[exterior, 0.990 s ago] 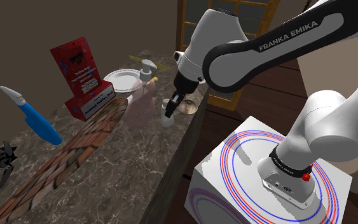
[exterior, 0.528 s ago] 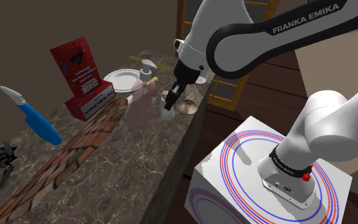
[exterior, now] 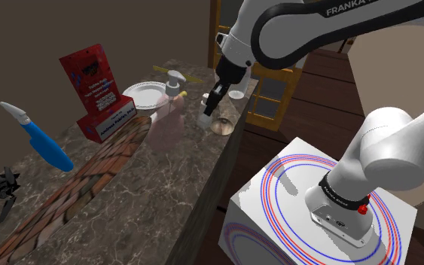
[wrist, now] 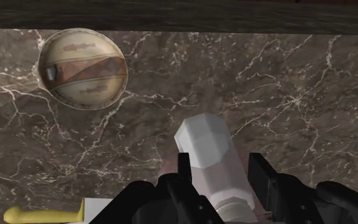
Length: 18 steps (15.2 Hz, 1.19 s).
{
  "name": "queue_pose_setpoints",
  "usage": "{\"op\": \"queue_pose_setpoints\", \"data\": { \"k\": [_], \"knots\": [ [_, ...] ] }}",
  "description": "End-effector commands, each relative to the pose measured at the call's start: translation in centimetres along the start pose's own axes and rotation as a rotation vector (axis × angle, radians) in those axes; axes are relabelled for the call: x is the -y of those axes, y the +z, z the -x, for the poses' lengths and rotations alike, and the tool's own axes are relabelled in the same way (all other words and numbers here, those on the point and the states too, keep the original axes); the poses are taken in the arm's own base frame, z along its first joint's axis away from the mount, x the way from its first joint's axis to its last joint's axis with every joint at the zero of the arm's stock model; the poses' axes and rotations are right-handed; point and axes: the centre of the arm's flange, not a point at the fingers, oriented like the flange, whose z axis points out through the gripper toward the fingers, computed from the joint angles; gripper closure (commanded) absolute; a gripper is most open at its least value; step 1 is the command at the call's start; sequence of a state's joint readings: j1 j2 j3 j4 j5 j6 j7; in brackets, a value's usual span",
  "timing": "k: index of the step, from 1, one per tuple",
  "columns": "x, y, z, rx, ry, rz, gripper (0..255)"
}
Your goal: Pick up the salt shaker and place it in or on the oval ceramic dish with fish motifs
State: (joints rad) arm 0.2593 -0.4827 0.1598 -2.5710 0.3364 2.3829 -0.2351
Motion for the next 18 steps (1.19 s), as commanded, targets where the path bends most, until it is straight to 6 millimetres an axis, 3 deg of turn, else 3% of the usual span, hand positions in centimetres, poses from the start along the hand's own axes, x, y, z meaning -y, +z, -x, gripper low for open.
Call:
{"op": "queue_pose_setpoints", "data": {
  "k": [1,6,7,18],
  "knots": [
    [-2.6,-1.0,0.4,0.0,-0.002,0.0,255],
    [-8.9,-2.8,1.0,0.0,-0.002,0.0,255],
    [-11.1,-3.4,1.2,0.0,-0.002,0.0,255],
    [-11.9,2.1,3.0,0.0,-0.002,0.0,255]
  ]
}}
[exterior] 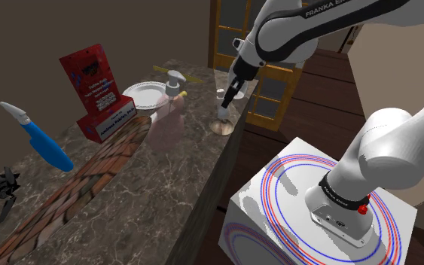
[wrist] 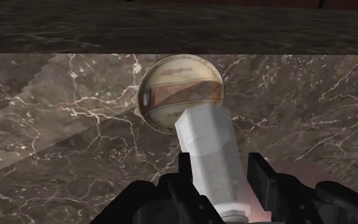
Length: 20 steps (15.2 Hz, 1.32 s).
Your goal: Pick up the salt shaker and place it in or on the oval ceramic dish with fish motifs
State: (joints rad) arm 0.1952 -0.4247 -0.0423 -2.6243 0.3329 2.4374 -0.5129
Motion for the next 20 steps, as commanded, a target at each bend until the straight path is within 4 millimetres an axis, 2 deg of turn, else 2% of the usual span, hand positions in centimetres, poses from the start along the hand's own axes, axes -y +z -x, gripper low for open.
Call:
{"op": "queue_pose_setpoints", "data": {
  "k": [1,5,13,14,19,20],
  "knots": [
    [-0.3,0.9,0.4,-0.001,0.0,0.001,255],
    [-0.6,2.9,1.0,-0.001,0.0,0.001,255],
    [-0.6,2.9,1.0,-0.001,0.0,0.001,255],
    [-0.6,2.9,1.0,-0.001,0.0,0.001,0],
    [-0.6,2.9,1.0,-0.001,0.0,0.001,0],
    [-0.6,1.5,1.0,-0.001,0.0,0.001,0]
  ]
}}
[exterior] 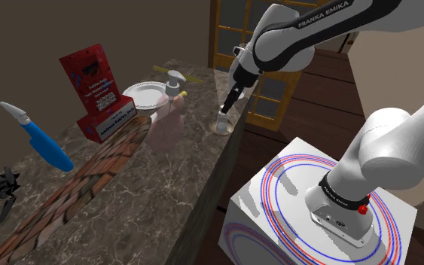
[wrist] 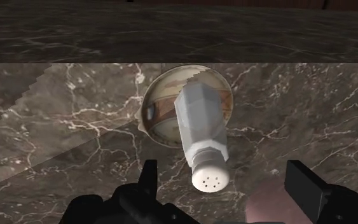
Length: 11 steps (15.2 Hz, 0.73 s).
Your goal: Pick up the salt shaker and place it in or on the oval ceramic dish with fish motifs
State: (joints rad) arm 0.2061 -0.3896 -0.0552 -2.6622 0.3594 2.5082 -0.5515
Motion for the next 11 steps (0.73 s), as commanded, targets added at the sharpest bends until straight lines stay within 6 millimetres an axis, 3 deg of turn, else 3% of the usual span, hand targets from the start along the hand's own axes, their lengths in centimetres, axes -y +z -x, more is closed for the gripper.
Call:
{"op": "queue_pose_setpoints", "data": {
  "k": [1,3,11],
  "knots": [
    [0.1,-2.0,0.0,0.001,0.0,0.0,0],
    [0.1,-4.3,0.0,0.001,0.0,0.0,0],
    [0.1,-4.3,0.0,0.001,0.0,0.0,0]
  ]
}}
